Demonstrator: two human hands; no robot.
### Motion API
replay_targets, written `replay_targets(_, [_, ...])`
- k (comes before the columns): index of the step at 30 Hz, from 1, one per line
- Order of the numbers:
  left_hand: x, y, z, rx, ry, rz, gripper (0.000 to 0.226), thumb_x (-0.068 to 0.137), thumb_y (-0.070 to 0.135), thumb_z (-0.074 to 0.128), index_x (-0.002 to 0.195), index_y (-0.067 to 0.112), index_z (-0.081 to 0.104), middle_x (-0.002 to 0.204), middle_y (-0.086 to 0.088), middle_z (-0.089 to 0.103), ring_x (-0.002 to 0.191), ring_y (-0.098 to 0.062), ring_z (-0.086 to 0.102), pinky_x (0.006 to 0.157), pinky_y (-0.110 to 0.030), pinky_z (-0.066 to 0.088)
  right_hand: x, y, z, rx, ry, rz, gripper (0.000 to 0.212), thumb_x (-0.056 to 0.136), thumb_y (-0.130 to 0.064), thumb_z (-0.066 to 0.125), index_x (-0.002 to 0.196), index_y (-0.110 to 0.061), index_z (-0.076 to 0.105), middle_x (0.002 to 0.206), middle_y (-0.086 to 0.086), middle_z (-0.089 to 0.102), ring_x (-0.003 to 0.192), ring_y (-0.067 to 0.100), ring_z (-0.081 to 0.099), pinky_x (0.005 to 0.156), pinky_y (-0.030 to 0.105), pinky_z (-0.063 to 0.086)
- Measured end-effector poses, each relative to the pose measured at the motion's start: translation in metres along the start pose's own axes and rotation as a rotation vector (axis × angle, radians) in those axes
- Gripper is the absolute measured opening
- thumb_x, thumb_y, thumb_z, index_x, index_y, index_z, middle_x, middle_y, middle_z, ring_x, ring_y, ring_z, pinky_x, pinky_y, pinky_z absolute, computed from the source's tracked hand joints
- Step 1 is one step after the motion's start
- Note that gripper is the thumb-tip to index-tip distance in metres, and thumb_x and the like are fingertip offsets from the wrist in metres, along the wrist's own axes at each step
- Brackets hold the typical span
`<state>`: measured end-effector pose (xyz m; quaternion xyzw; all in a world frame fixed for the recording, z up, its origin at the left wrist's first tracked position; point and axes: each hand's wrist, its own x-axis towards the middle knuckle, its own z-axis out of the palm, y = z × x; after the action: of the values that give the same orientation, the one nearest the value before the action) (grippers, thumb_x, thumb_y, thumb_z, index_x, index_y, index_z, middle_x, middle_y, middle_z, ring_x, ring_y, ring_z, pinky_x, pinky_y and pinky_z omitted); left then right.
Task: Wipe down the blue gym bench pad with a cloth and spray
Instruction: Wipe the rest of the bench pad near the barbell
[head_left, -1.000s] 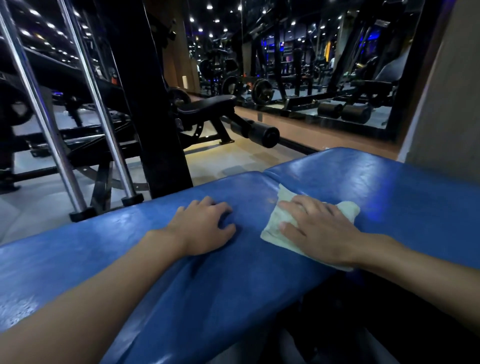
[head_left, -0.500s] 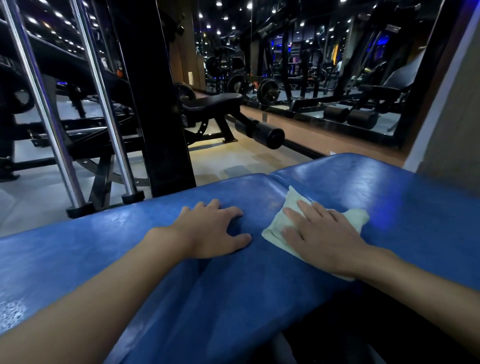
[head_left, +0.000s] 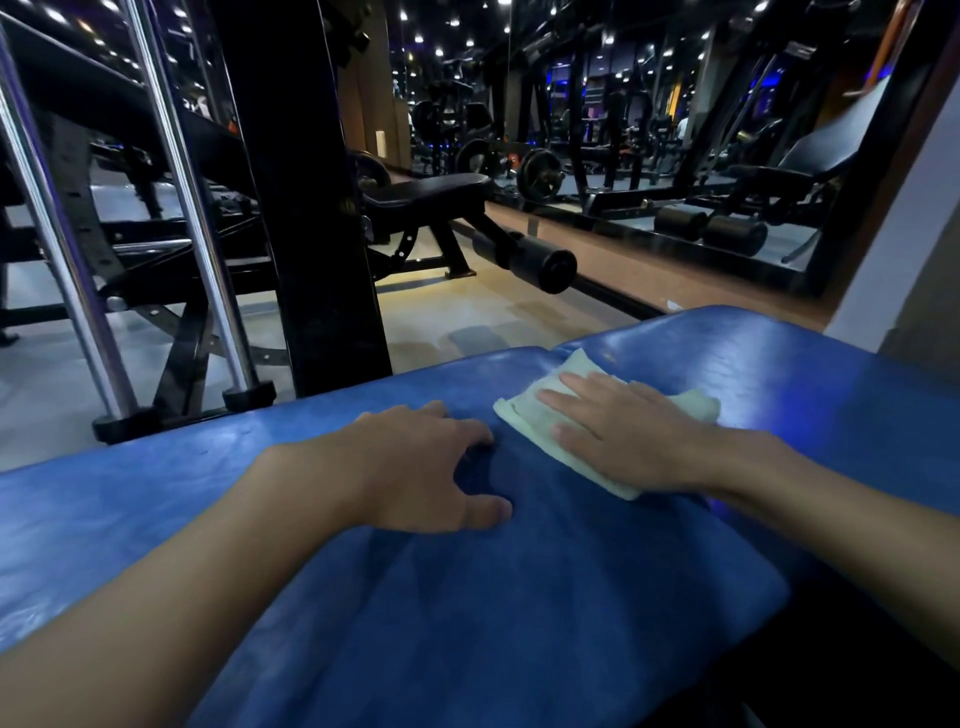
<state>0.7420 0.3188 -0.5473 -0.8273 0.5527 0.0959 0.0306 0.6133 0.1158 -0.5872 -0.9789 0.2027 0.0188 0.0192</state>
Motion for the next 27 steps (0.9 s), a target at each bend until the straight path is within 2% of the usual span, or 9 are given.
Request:
replay_targets(3, [-0.001, 0.001, 0.001, 0.035, -0.010, 0.003, 0.076, 0.082, 0.079, 0.046, 0.148, 0.045, 0.028, 0.130, 0.010, 0.043, 0.118, -0.019, 0.048, 0.101, -0.041, 0.042, 0.049, -0.009, 0.000, 0.046, 0.027, 0.065, 0.054, 0.100, -0.056, 0.016, 0.153, -0.045, 0.012, 0.165, -0.009, 0.008, 0.151, 0.020, 0.006, 0.118, 0.053, 0.010])
replay_targets(7, [-0.001, 0.003, 0.002, 0.052, -0.019, 0.003, 0.077, 0.084, 0.078, 0.045, 0.149, 0.043, 0.025, 0.135, 0.008, 0.042, 0.120, -0.020, 0.048, 0.101, -0.042, 0.042, 0.104, -0.009, 0.001, 0.093, -0.014, 0.097, 0.062, 0.094, -0.063, 0.010, 0.154, -0.046, 0.009, 0.166, -0.007, 0.007, 0.152, 0.023, 0.006, 0.119, 0.056, 0.011])
replay_targets(10, [-0.003, 0.003, 0.004, 0.044, -0.010, 0.000, 0.076, 0.085, 0.077, 0.044, 0.149, 0.042, 0.026, 0.132, 0.008, 0.044, 0.117, -0.019, 0.050, 0.100, -0.041, 0.043, 0.109, -0.010, 0.001, 0.123, -0.029, 0.108, 0.068, 0.089, -0.065, 0.007, 0.154, -0.045, 0.008, 0.166, -0.005, 0.007, 0.152, 0.024, 0.004, 0.120, 0.054, 0.009])
replay_targets(12, [-0.006, 0.005, 0.006, 0.027, -0.001, -0.007, 0.074, 0.086, 0.076, 0.044, 0.149, 0.042, 0.027, 0.129, 0.008, 0.045, 0.114, -0.018, 0.051, 0.099, -0.040, 0.043, 0.093, -0.011, 0.002, 0.125, -0.013, 0.106, 0.072, 0.084, -0.066, 0.005, 0.153, -0.046, 0.010, 0.166, -0.004, 0.007, 0.152, 0.026, 0.006, 0.119, 0.054, 0.010])
replay_targets(16, [-0.016, 0.010, 0.011, -0.025, 0.056, -0.029, 0.062, 0.089, 0.070, 0.045, 0.143, 0.039, 0.037, 0.126, 0.009, 0.048, 0.110, -0.016, 0.053, 0.097, -0.041, 0.043, 0.028, -0.013, 0.006, 0.102, 0.014, 0.101, 0.066, 0.089, -0.061, 0.005, 0.151, -0.043, 0.014, 0.165, -0.004, 0.009, 0.151, 0.027, 0.004, 0.118, 0.056, 0.011])
replay_targets(18, [-0.022, 0.015, 0.014, 0.018, 0.119, -0.016, 0.055, 0.091, 0.067, 0.041, 0.136, 0.036, 0.045, 0.128, 0.009, 0.049, 0.115, -0.016, 0.051, 0.099, -0.043, 0.041, -0.012, -0.016, 0.007, 0.066, 0.005, 0.106, 0.069, 0.087, -0.061, 0.002, 0.152, -0.042, 0.014, 0.165, -0.004, 0.009, 0.151, 0.028, 0.004, 0.117, 0.057, 0.011])
replay_targets(20, [-0.028, 0.021, 0.017, 0.072, 0.173, 0.014, 0.052, 0.091, 0.067, 0.036, 0.131, 0.035, 0.049, 0.130, 0.010, 0.048, 0.122, -0.017, 0.047, 0.101, -0.045, 0.037, -0.049, -0.021, 0.008, 0.055, 0.018, 0.146, 0.065, 0.090, -0.059, 0.006, 0.153, -0.044, 0.012, 0.165, -0.004, 0.010, 0.151, 0.026, 0.006, 0.118, 0.055, 0.011])
replay_targets(23, [-0.039, 0.034, 0.022, 0.114, 0.196, 0.032, 0.053, 0.091, 0.068, 0.034, 0.132, 0.036, 0.048, 0.140, 0.008, 0.042, 0.131, -0.019, 0.040, 0.102, -0.046, 0.033, -0.097, -0.033, 0.007, 0.021, 0.003, 0.180, 0.082, 0.075, -0.067, -0.004, 0.154, -0.044, 0.009, 0.166, -0.005, 0.006, 0.152, 0.023, 0.002, 0.120, 0.052, 0.006])
replay_targets(27, [-0.053, 0.044, 0.025, 0.111, 0.187, -0.005, 0.055, 0.090, 0.071, 0.033, 0.141, 0.049, 0.034, 0.152, 0.002, 0.029, 0.145, -0.025, 0.020, 0.110, -0.058, 0.025, -0.133, -0.029, -0.006, 0.037, -0.048, 0.152, 0.056, 0.097, -0.061, 0.010, 0.152, -0.048, 0.008, 0.165, -0.011, -0.002, 0.152, 0.019, -0.011, 0.119, 0.054, -0.006])
